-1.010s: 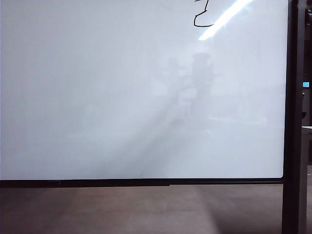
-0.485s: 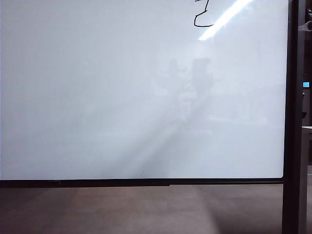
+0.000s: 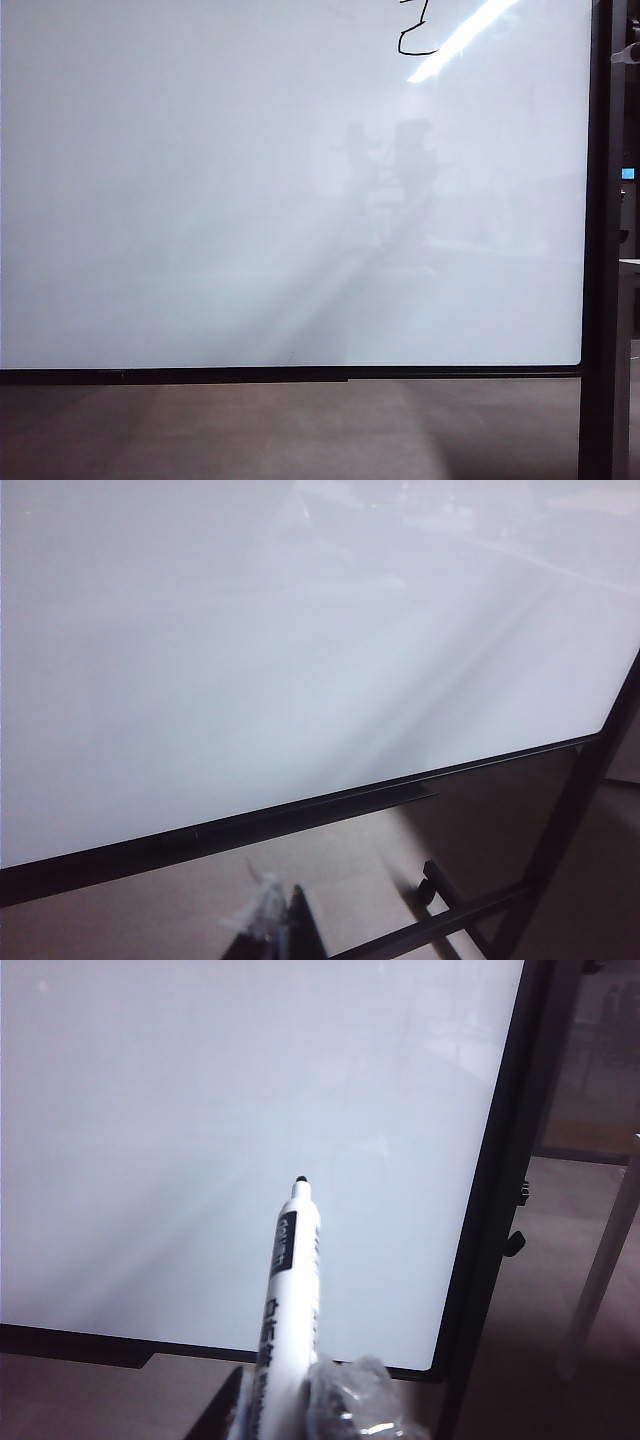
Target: Reach to the right to find the marker pen, pick it up, and write the number 2 on the whiteboard.
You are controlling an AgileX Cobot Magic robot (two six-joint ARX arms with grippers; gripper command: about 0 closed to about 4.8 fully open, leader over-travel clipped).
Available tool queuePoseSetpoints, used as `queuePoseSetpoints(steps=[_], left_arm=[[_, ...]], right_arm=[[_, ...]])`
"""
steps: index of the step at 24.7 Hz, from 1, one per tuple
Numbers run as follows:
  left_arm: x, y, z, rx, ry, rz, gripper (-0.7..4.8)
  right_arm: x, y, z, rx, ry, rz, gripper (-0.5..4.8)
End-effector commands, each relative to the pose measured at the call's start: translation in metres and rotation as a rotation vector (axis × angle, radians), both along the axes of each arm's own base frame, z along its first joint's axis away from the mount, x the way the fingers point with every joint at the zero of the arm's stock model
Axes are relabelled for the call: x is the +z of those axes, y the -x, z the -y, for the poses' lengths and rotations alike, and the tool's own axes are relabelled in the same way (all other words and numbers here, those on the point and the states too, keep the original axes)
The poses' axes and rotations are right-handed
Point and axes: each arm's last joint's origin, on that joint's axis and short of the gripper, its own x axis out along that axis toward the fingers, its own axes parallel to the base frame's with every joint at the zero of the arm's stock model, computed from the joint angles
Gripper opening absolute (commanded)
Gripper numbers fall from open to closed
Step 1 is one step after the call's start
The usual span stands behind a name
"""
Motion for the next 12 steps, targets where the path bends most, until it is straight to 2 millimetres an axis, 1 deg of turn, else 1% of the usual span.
queuePoseSetpoints(steps=[1,12], left_arm=[[-0.0009,-0.0019,0.0008,-0.004,0.015,0.036,-0.05],[-0.0098,-0.0055,0.0015,0.005,0.016,0.052,-0.05]], right_arm=[[0.0033,0.0006,0.0002,0.003,-0.014,0.019,0.00],[0.0032,0.0005,0.0003,-0.001,-0.013,0.019,0.00]])
